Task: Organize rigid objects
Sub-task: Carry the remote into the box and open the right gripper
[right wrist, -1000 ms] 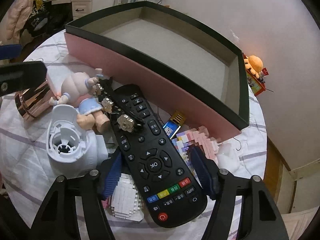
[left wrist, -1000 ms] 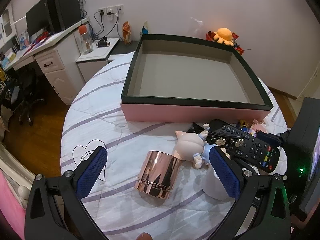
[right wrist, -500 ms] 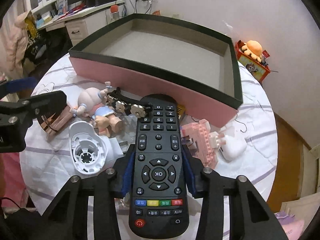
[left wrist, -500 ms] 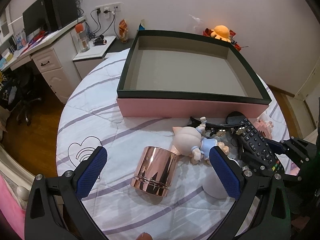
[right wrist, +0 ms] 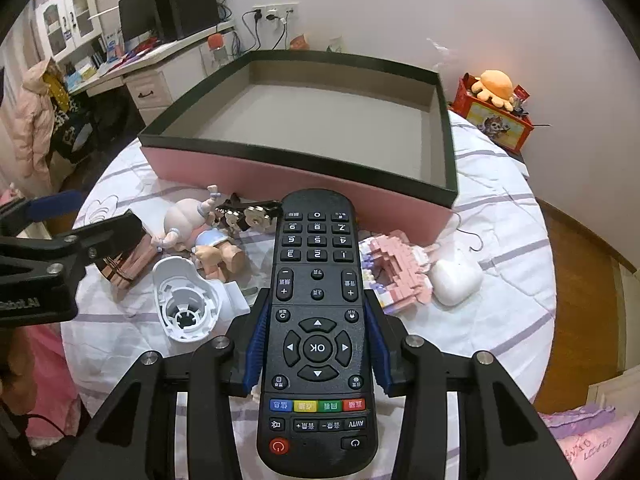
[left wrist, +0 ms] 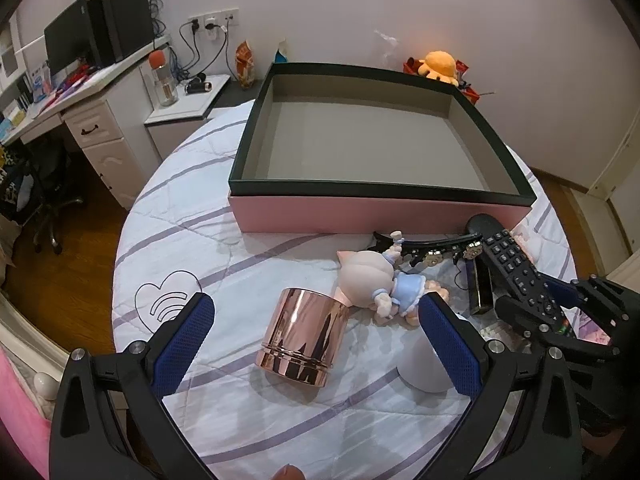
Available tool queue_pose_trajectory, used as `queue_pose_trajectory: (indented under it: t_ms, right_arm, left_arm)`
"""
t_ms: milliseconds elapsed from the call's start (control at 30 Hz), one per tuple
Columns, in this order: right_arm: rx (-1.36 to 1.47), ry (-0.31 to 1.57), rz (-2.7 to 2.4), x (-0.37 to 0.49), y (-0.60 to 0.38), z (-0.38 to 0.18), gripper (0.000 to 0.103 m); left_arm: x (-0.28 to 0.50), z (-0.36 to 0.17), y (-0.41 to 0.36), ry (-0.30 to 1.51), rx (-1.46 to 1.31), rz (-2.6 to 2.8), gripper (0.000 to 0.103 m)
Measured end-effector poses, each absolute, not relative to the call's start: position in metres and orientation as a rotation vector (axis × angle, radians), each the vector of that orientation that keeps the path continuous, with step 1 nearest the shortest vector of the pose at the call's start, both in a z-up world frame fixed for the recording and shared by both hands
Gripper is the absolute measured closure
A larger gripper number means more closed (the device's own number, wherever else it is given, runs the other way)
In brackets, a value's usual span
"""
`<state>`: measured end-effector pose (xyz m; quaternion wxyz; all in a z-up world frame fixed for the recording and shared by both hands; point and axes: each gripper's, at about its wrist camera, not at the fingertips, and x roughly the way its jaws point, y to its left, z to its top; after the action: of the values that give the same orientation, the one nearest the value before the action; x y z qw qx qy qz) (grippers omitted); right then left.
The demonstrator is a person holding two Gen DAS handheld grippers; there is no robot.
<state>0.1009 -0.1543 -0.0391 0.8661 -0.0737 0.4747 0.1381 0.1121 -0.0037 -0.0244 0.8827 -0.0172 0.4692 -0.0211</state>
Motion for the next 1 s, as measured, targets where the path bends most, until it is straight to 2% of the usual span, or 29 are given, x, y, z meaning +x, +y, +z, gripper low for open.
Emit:
queue_pose_trajectory:
  t_ms: [367,667,1000]
  right_arm:
    - [-0.092,0.914,0.272,0.094,-0.162,-0.003,0.058]
    - [-0.072,0.856,0.289,0.141,-0.147,0.016,0.058]
    - [0.040,0.955,0.200,0.242,-0.167,-0.022,0.058]
  left_arm:
    - [0.122,-0.005,-0.009,0.933,-0.040,-0.072,0.000]
    - [0.173,0.015,0.005,0.875,-0.051,-0.031,0.000]
    - [0.232,-0.005,0.017,0.898,-0.087,-0.005,0.000]
